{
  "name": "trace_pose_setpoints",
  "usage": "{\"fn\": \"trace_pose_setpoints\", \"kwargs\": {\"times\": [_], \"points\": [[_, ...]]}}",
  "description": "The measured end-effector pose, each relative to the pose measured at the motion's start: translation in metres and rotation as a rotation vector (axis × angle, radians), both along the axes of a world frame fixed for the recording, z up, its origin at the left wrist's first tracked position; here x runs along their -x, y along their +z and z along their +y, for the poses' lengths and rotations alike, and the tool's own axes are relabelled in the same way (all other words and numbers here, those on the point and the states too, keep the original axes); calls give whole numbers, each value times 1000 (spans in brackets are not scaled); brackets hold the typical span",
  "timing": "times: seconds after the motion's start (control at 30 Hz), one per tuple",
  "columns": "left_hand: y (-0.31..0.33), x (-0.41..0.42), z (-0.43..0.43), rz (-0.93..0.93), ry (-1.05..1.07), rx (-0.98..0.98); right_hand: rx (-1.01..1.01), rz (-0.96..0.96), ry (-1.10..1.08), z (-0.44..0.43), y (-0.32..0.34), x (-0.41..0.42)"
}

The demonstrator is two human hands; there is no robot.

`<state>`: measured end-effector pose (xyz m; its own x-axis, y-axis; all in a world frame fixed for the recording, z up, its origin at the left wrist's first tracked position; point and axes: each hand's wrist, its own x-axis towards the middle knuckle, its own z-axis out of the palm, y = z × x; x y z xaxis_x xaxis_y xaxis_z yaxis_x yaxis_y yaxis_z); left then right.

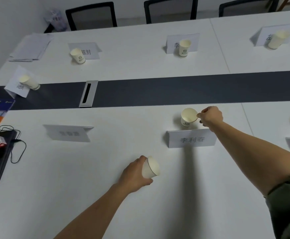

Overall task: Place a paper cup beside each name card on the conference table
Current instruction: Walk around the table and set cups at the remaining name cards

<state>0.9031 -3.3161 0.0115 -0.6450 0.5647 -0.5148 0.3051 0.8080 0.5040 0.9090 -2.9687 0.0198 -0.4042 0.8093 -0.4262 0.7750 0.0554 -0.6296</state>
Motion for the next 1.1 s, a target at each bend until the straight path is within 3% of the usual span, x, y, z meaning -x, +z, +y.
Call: {"fn": "trace_pose_setpoints", "kwargs": {"times": [0.27, 0.57, 0.77, 1.1], "points": [[27, -25, -27, 58, 42, -38, -133, 122, 156, -55, 37, -16], [51, -54, -121, 132, 153, -77, -164, 155, 499, -172, 63, -23], [75, -62, -222, 206, 226, -118, -273, 123, 835, -291, 93, -28], [105, -78, -428, 309, 294, -133, -211, 250, 1039, -523, 117, -49]]}}
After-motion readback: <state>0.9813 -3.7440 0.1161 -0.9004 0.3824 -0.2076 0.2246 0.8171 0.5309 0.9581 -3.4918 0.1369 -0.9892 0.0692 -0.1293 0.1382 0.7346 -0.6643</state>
